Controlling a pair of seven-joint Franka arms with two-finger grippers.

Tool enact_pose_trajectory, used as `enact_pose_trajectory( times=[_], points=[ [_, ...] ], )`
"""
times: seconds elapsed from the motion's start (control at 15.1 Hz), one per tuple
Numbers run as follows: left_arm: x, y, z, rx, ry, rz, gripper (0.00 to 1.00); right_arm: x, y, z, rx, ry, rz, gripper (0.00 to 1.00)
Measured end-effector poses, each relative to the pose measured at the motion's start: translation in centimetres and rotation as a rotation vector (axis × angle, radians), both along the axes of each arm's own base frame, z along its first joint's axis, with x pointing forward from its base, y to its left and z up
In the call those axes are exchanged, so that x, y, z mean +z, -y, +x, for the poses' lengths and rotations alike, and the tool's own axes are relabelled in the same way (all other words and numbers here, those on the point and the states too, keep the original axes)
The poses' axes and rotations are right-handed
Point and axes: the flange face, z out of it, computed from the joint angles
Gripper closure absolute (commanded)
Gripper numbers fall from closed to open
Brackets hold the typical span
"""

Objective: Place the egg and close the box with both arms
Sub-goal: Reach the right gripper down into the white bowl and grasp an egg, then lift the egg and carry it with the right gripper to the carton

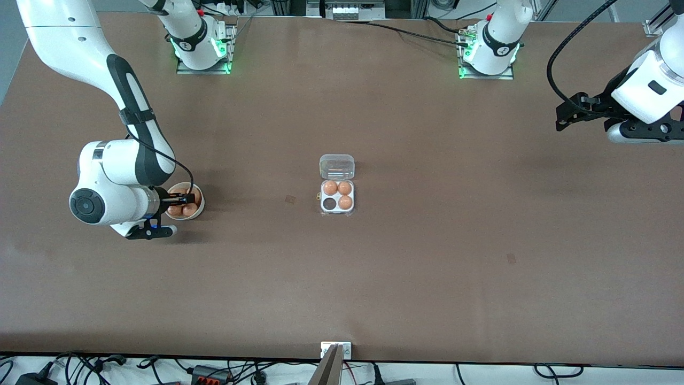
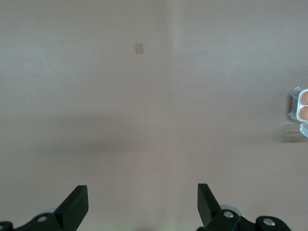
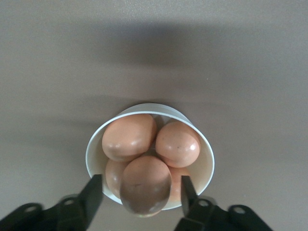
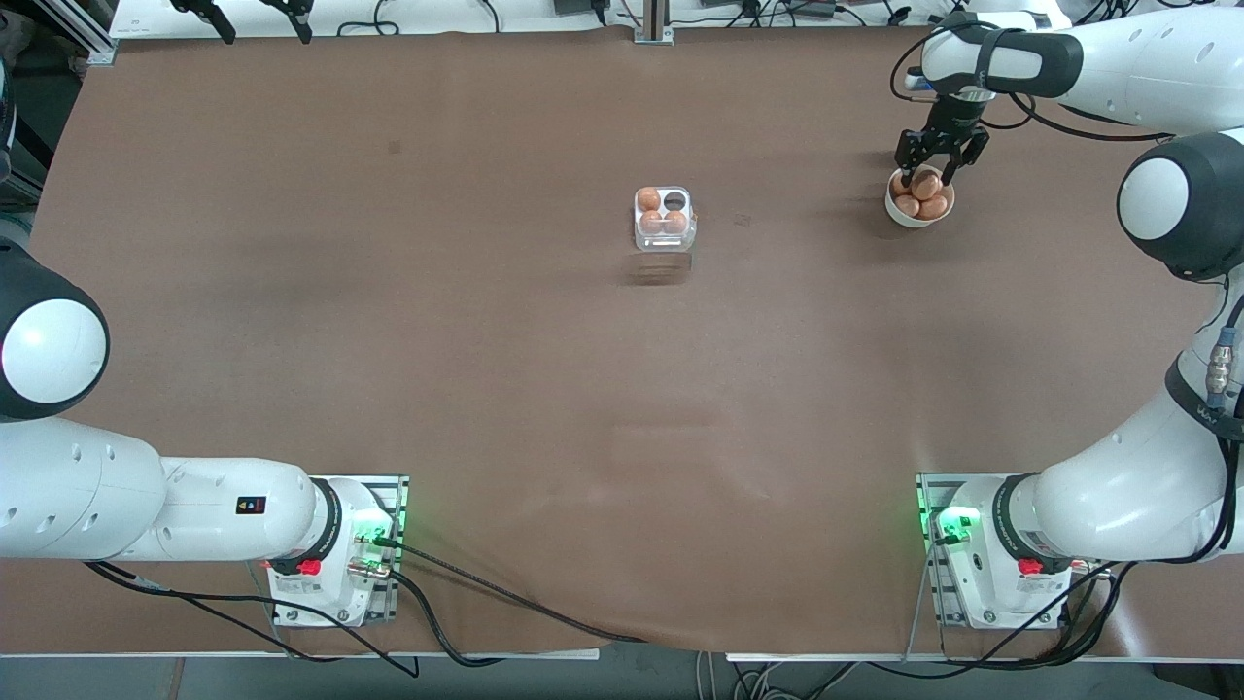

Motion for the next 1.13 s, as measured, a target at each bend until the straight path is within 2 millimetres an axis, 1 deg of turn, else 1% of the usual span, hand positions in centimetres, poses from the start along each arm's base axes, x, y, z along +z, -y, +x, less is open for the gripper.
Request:
enact_pose_trajectory(
  times=[0.07,0.13,0.2,0.33,0.4,0.46,0.53,0.66,0.73,0.8,0.86,0.93,1.0,1.13],
  points=[
    [0.0,0.0,0.0,0.001,0.0,0.0,0.0,0.0,0.1,0.0,-0.001,0.0,0.0,0.92],
    [0.0,0.0,0.0,0.001,0.0,0.0,0.0,0.1,0.2,0.1,-0.003,0.001,-0.001,0.94],
    [0.0,0.0,0.0,0.001,0.0,0.0,0.0,0.1,0.3,0.1,-0.005,0.002,-0.001,1.0],
    [0.0,0.0,0.0,0.001,0.0,0.0,0.0,0.2,0.4,0.2,-0.006,0.006,-0.001,1.0],
    [0.0,-0.1,0.0,0.001,0.0,0.0,0.0,0.7,0.3,0.5,-0.005,0.015,0.0,1.0],
    [0.0,-0.1,0.0,0.001,-0.001,0.0,0.0,1.7,0.1,1.0,-0.003,0.022,0.003,1.0],
    [0.0,-0.1,0.0,0.002,-0.001,0.0,0.0,3.3,-0.2,1.8,-0.005,0.026,0.013,1.0],
    [0.0,-0.2,0.0,0.004,-0.001,0.0,0.0,8.2,-1.7,3.7,-0.014,0.057,0.073,1.0],
    [0.0,-0.3,0.0,0.005,-0.001,0.0,0.0,10.7,-3.0,4.4,-0.009,0.085,0.107,1.0],
    [0.0,-0.4,0.1,0.007,-0.001,0.0,0.0,12.6,-4.8,4.9,0.01,0.115,0.132,1.0],
    [0.0,-0.5,0.1,0.008,-0.001,0.0,0.0,13.9,-7.0,5.1,0.037,0.147,0.147,1.0],
    [0.0,-0.5,0.1,0.009,-0.001,0.0,0.0,14.7,-9.5,5.2,0.07,0.181,0.157,1.0],
    [0.0,-0.5,0.1,0.01,-0.001,0.0,0.0,14.8,-12.1,5.1,0.104,0.211,0.165,1.0],
    [0.0,-0.5,0.1,0.01,-0.001,0.0,0.0,14.0,-16.8,4.5,0.162,0.243,0.177,1.0]
  ],
)
